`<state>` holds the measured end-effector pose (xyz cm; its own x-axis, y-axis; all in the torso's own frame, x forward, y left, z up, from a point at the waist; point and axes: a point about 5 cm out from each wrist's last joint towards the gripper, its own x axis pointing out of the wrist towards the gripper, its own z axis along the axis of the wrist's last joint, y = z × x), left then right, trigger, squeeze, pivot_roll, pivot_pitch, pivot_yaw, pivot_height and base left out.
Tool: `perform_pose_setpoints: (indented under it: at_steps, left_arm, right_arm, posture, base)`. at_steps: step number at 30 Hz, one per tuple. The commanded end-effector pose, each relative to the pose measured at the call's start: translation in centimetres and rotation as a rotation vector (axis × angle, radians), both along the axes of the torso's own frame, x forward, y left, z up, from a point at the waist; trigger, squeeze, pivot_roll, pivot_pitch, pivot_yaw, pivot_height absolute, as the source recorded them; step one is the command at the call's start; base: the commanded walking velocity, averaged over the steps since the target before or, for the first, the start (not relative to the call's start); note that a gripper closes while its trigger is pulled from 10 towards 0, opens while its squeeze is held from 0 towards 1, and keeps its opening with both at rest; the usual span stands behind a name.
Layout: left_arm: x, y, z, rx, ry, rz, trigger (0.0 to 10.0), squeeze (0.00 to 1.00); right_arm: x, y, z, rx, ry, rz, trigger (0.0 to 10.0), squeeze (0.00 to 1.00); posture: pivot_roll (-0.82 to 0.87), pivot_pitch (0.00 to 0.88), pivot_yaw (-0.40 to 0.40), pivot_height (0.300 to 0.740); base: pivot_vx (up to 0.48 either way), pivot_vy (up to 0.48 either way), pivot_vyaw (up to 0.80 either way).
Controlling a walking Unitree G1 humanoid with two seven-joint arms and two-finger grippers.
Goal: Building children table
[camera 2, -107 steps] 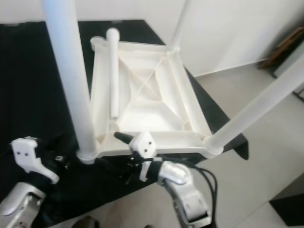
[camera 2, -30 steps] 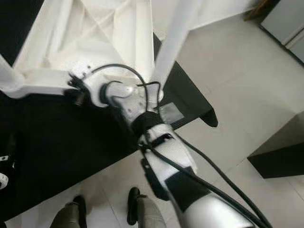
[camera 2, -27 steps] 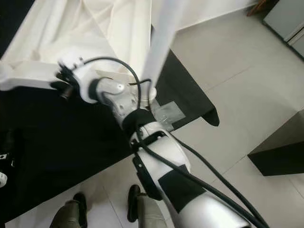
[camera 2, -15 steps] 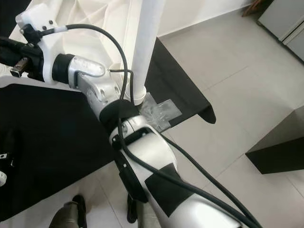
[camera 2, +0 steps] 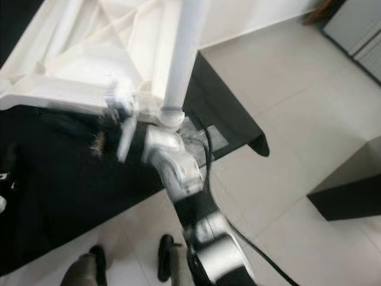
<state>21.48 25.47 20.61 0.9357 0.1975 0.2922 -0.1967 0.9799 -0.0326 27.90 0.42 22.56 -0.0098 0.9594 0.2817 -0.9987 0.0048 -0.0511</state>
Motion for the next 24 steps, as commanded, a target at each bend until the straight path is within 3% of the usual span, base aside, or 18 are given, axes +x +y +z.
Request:
perform_pose_setpoints:
  at_steps: [1,6,8,9,10,12,16,19,22,24]
  left_arm:
    - [-0.2,-0.1,-0.5,-0.026,0.016,-0.118,10.0,0.0]
    - [-0.3,-0.7,-0.7,-0.037,0.026,-0.217,10.0,0.0]
    - [-0.7,-1.7,-1.0,-0.047,0.05,-0.358,10.0,0.0]
    - [-0.7,-1.7,-1.0,-0.047,0.05,-0.358,10.0,0.0]
    - [-1.0,-2.3,-1.3,-0.048,0.069,-0.439,10.0,0.0]
    - [-1.2,-2.8,-1.5,-0.048,0.084,-0.494,10.0,0.0]
    - [-1.5,-3.4,-1.9,-0.054,0.118,-0.579,10.0,0.0]
    - [-1.5,-3.4,-1.9,-0.054,0.118,-0.579,10.0,0.0]
    - [-1.8,-3.7,-2.3,-0.056,0.151,-0.676,10.0,0.0]
    - [-1.8,-3.7,-2.4,-0.058,0.156,-0.686,10.0,0.0]
  right_arm:
    - [-1.1,-1.0,-2.5,-0.061,0.062,-0.039,10.0,0.0]
    - [-0.3,-2.5,-3.7,-0.08,0.111,-0.128,10.0,0.0]
    - [0.2,-4.5,-4.5,-0.11,0.136,-0.198,10.0,0.0]
    - [0.2,-4.5,-4.5,-0.11,0.136,-0.198,10.0,0.0]
    - [0.3,-5.6,-5.0,-0.136,0.138,-0.21,10.0,0.0]
    - [0.1,-6.4,-5.4,-0.161,0.138,-0.214,10.0,0.0]
    - [-0.1,-7.6,-5.7,-0.2,0.149,-0.244,10.0,0.0]
    - [-0.1,-7.6,-5.7,-0.2,0.149,-0.244,10.0,0.0]
    - [0.1,-8.7,-6.1,-0.228,0.184,-0.36,10.0,0.0]
    - [0.3,-8.8,-6.3,-0.231,0.191,-0.391,10.0,0.0]
  posture:
    - [0.06,0.257,-0.124,0.74]
    - [0.06,0.247,-0.12,0.74]
    - [0.05,0.233,-0.115,0.74]
    - [0.05,0.233,-0.115,0.74]
    - [0.05,0.23,-0.114,0.74]
    - [0.05,0.226,-0.112,0.74]
    - [0.05,0.219,-0.111,0.74]
    - [0.05,0.219,-0.111,0.74]
    - [0.05,0.22,-0.109,0.74]
    - [0.05,0.22,-0.109,0.74]
  base:
    - [0.0,-0.431,0.0]
    - [0.0,-0.436,0.0]
    - [0.0,-0.437,0.0]
    - [0.0,-0.439,0.0]
    - [0.0,-0.435,0.0]
    - [0.0,-0.435,0.0]
    - [0.0,-0.438,0.0]
    - [0.0,-0.439,0.0]
    - [0.0,-0.442,0.0]
    - [0.0,-0.442,0.0]
